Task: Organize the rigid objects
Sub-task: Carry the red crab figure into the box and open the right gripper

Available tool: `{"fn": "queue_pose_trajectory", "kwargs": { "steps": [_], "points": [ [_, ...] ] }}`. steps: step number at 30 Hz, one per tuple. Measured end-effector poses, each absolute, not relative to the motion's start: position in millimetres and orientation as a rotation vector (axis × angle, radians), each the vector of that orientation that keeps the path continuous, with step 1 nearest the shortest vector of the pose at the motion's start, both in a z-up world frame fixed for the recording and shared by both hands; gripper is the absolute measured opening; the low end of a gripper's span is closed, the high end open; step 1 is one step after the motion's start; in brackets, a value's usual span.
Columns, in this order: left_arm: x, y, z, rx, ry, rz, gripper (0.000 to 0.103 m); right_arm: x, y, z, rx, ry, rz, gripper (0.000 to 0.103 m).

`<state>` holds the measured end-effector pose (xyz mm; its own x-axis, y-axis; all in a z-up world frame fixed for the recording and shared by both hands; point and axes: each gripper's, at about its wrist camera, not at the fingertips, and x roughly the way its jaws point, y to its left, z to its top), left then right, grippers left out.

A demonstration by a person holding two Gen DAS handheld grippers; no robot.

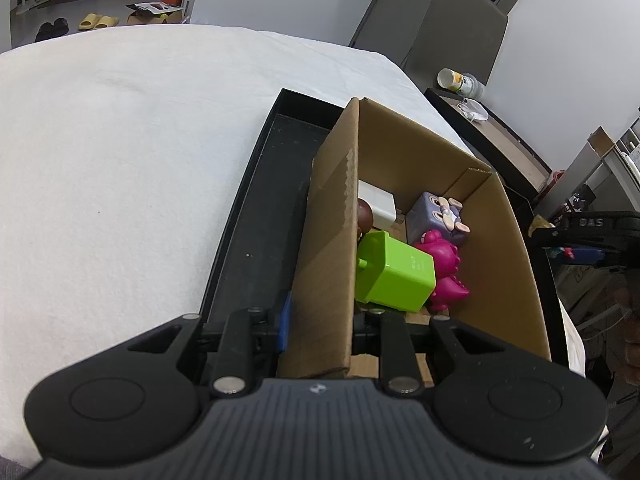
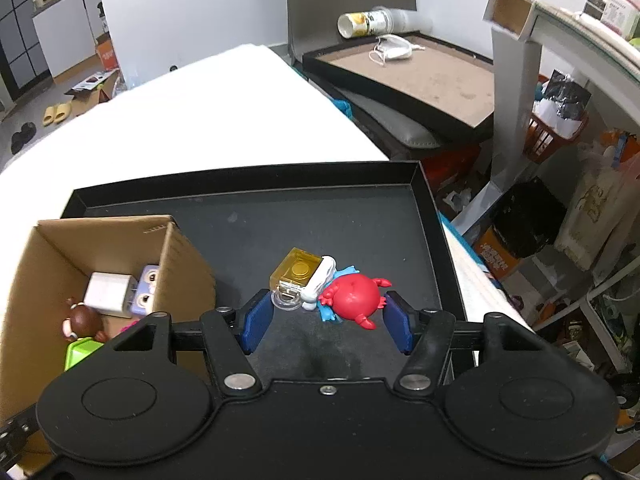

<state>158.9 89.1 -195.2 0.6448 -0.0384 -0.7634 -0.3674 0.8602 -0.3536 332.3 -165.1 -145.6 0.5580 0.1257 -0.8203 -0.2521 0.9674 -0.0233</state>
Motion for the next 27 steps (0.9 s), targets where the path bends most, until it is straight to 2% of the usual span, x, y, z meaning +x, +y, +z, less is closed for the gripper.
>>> {"fn": "queue_pose_trajectory", "kwargs": {
  "steps": [27],
  "points": [
    [161, 85, -194, -0.502, 0.868, 0.200, 0.024, 289, -151, -119, -0.083, 0.897, 0.400, 0.059]
  ]
}}
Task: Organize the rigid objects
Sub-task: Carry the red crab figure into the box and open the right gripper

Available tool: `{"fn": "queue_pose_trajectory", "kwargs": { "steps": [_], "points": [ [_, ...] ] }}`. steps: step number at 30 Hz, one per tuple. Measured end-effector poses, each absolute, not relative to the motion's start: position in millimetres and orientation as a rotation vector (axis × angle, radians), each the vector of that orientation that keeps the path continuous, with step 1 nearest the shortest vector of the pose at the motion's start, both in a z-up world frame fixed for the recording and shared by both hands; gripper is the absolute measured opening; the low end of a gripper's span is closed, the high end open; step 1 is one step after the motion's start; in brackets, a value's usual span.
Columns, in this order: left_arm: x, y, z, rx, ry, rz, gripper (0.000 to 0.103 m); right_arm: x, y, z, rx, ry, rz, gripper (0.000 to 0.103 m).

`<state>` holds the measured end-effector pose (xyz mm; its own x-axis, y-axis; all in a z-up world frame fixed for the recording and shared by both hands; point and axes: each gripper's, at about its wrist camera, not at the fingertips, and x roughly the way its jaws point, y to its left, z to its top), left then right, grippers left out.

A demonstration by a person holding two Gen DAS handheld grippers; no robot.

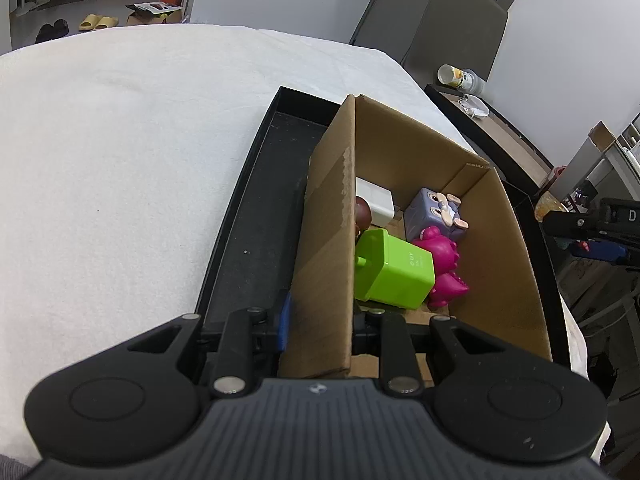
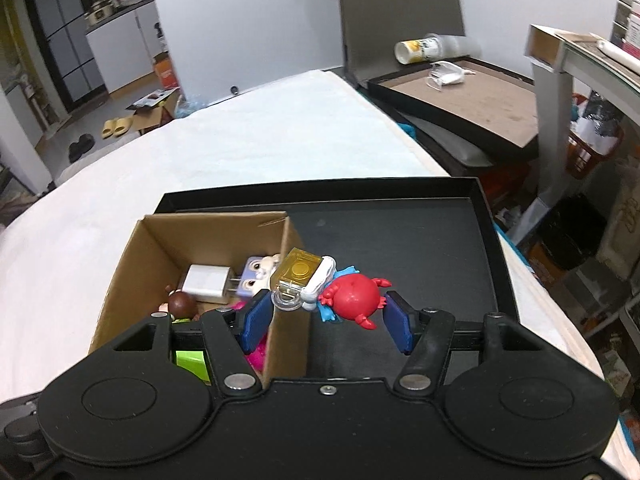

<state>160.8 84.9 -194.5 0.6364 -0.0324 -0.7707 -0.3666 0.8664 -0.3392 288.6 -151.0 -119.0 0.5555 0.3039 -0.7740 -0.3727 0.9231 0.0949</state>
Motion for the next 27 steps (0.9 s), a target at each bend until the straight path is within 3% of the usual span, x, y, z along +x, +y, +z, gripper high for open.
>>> {"fn": "queue_pose_trajectory", "kwargs": {
  "steps": [27],
  "points": [
    [162, 83, -195, -0.492, 0.869, 0.202, 0.024, 261, -84, -128, -0.157, 0.916, 0.597, 0.059]
  ]
}}
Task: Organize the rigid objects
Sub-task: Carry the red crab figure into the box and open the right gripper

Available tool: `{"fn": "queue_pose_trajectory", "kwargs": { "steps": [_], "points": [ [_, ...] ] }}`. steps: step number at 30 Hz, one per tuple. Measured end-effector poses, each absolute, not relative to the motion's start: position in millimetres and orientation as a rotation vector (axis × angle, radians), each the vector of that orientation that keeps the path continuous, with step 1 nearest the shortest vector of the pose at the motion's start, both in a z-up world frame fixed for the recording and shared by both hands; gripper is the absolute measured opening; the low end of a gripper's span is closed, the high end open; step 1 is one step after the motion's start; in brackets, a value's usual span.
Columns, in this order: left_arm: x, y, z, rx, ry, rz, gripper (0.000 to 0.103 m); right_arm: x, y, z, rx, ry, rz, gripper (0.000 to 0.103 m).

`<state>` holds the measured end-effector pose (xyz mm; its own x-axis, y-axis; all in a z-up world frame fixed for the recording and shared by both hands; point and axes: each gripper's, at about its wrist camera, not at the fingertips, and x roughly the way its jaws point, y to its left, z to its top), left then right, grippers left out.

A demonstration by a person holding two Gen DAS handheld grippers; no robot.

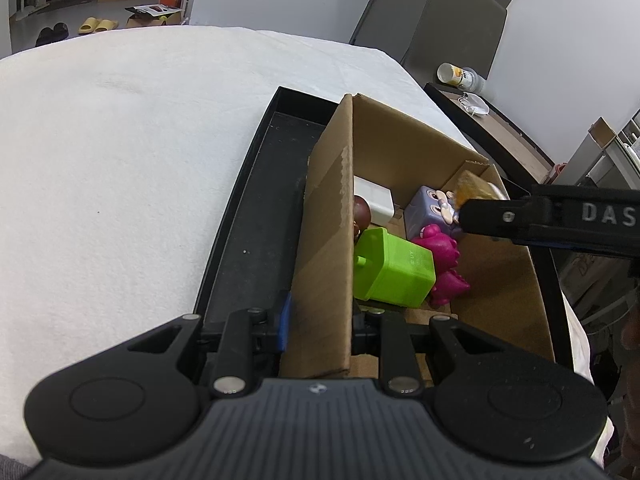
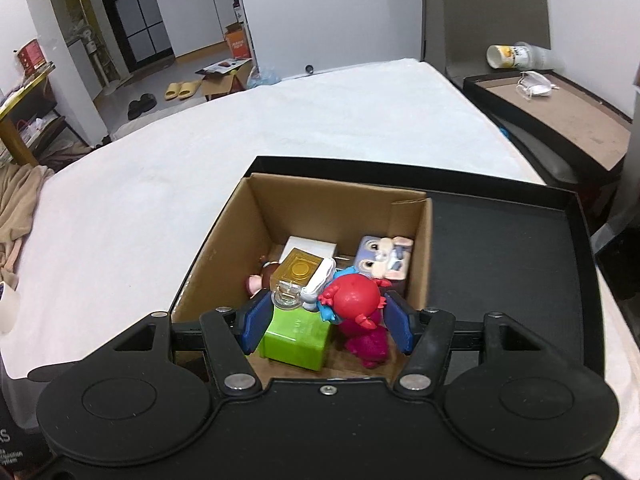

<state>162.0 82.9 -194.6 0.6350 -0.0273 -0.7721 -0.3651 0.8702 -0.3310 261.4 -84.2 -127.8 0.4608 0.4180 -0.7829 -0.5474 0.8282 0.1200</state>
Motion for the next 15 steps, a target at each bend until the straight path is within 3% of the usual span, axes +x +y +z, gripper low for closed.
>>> {"fn": "queue_pose_trajectory", "kwargs": {
  "steps": [15],
  "points": [
    [161, 86, -196, -0.509, 0.870, 0.190, 0.024, 265, -58, -140, -0.123, 0.978, 0.642, 0.060]
  ]
}}
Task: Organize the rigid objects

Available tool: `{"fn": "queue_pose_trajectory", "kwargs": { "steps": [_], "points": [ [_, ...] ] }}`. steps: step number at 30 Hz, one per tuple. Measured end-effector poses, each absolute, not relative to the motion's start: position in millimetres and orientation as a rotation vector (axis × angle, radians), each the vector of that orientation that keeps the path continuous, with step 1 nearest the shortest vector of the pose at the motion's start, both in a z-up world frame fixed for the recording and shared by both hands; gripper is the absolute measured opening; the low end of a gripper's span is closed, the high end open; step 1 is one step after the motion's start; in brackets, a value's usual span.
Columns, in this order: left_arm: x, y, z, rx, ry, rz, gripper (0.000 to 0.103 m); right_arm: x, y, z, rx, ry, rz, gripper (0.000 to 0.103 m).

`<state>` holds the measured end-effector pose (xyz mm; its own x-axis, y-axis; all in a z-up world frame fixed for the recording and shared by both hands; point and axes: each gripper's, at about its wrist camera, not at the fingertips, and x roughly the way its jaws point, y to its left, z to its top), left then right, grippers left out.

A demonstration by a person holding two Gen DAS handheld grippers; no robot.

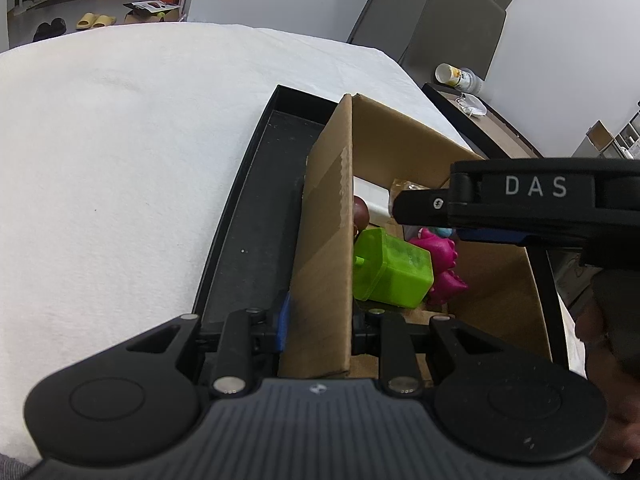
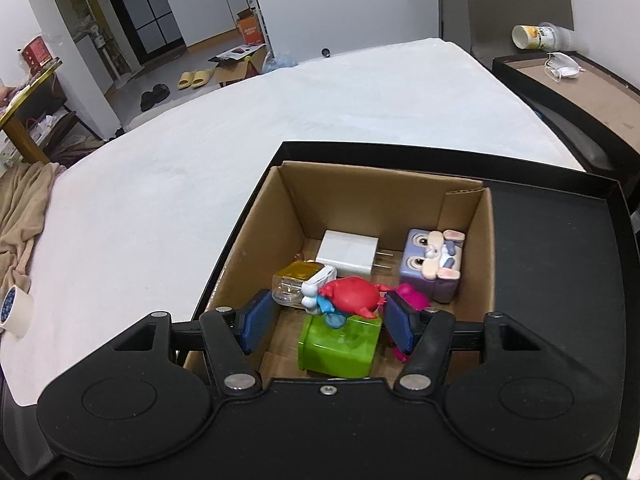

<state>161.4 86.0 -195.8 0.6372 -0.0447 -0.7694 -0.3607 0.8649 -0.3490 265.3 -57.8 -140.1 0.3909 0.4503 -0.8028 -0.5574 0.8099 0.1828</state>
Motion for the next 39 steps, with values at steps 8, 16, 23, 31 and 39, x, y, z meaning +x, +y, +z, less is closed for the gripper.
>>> {"fn": "queue_pose_trajectory", "kwargs": {
  "steps": [8, 16, 23, 31, 39],
  "points": [
    [162, 87, -196, -0.510, 0.870, 0.189, 0.024, 267, -64, -138, -0.011, 1.015, 0.710, 0.063],
    [162, 85, -194, -0.505, 0.875, 0.189, 0.024, 263, -83, -129, 0.041, 1.011, 0.705, 0.064],
    [159, 87, -180, -0.505, 0.875, 0.186, 0.023, 258, -97, -124, 0.011, 1.017, 0.657, 0.063],
    [145, 73, -147, -0.450, 0.852, 0.168, 0.023, 248, -132, -111, 0.062, 0.994, 0.582, 0.064],
    [128, 62, -111, -0.405, 0.820, 0.153, 0.024, 227, -159, -92, 0.073, 0.946, 0.493, 0.082]
  ]
}}
